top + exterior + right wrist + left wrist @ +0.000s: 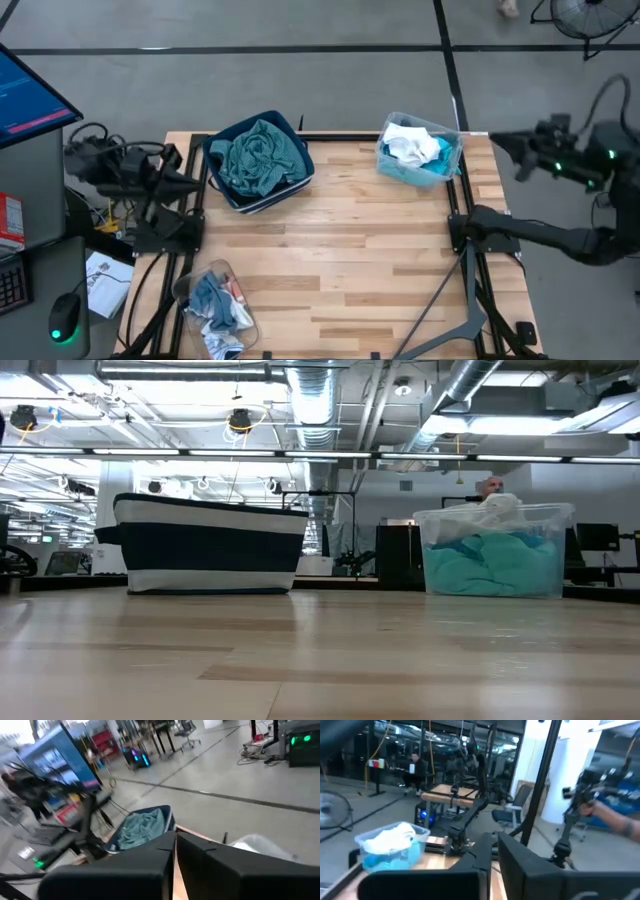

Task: Pick & Place Cloths
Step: Return to Home Position

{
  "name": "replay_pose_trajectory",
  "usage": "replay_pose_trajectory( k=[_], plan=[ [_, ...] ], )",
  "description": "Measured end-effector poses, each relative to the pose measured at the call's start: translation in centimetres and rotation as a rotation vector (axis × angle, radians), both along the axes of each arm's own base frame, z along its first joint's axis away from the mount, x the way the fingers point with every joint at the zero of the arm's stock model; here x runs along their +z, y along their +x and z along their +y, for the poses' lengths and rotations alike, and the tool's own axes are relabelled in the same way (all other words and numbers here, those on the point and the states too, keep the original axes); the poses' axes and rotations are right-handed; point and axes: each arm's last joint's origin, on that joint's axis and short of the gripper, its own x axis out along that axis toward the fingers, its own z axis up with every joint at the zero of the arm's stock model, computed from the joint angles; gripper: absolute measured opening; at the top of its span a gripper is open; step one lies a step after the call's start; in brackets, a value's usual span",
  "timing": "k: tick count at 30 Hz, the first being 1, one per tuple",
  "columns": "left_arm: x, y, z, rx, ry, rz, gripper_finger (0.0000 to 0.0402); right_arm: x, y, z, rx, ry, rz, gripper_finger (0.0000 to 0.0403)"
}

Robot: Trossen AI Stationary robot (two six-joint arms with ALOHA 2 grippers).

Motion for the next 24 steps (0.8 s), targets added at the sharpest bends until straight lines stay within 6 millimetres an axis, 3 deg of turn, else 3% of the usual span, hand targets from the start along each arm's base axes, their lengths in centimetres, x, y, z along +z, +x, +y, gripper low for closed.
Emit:
replay_pose_trajectory(
  k=[3,6,9,12,13,17,21,24],
  plan=[
    [-2.4,-1.0,0.9,-0.041,-0.073,-0.008,0.001,-3.4,-2.3,1.5,-0.006,-0.004,-0.054,0.0003],
    [-6.0,-1.0,0.8,-0.076,-0.151,0.03,0.0002,-7.7,-3.5,2.8,0.031,-0.011,-0.136,0.0002],
    [-9.6,-0.6,0.4,-0.066,-0.238,0.046,0.0001,-12.2,-3.2,3.4,0.093,-0.037,-0.223,0.0002],
    [-12.9,0.1,-0.2,-0.074,-0.323,0.035,0.0001,-14.3,-0.4,2.2,0.201,0.086,-0.13,0.0001],
    [-13.8,0.4,-0.5,-0.076,-0.355,0.02,0.0001,-14.5,0.4,1.7,0.257,0.08,-0.109,0.0001],
    [-16.5,1.1,-1.4,-0.132,-0.422,-0.039,0.0001,-13.6,3.5,-0.4,0.568,-0.09,-0.301,0.0001],
    [-18.3,1.6,-2.1,-0.239,-0.446,-0.078,0.0001,-13.0,4.1,-1.1,0.623,-0.275,-0.487,0.0],
    [-19.6,1.9,-2.6,-0.278,-0.436,-0.07,0.0001,-14.1,4.1,-1.1,0.594,-0.276,-0.526,0.0]
  ],
)
